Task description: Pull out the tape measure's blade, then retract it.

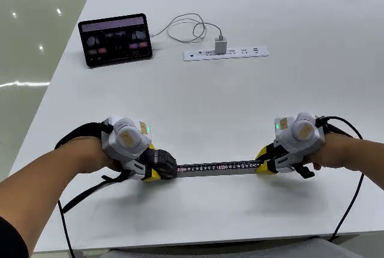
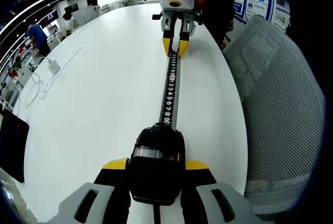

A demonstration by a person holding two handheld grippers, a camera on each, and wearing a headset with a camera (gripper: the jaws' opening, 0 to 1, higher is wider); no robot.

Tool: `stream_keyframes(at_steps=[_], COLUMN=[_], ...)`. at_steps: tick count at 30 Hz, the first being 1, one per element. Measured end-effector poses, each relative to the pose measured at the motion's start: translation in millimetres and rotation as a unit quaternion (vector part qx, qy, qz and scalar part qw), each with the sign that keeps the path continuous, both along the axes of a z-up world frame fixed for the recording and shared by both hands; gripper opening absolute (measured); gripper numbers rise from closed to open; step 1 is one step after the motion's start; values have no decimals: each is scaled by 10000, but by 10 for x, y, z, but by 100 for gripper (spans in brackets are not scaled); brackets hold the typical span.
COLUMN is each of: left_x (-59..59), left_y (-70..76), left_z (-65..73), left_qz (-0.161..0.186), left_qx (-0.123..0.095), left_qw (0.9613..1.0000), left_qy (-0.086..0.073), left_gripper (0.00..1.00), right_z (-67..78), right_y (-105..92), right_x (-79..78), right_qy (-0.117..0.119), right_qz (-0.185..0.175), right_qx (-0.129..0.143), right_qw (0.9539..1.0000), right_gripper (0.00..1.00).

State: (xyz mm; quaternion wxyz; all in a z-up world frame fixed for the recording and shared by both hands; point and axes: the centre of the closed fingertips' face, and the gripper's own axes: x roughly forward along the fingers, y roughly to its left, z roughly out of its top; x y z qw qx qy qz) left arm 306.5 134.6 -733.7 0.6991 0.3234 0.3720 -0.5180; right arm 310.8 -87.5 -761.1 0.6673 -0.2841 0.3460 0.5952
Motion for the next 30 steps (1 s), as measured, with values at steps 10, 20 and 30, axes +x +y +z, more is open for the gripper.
stream_keyframes(at_steps=[10,20,30], left_x=[2,2,-3], left_y=[-2,4,1], left_z=[-2,-5,-4], left_qz=[0,-5,0], left_qx=[-3,-11,-29], left_qw=[10000,10000,10000], left_qy=[7,3,-3], left_gripper=[33,33,33], right_z=[51,66,73], right_y=[-93,-169,-195], right_x=[-43,-60,-64], right_qy=[5,31,44], right_qz=[-71,-113,-150], right_qx=[-26,-52,-69], right_qw=[10000,9999,9999], right_gripper=[11,11,11])
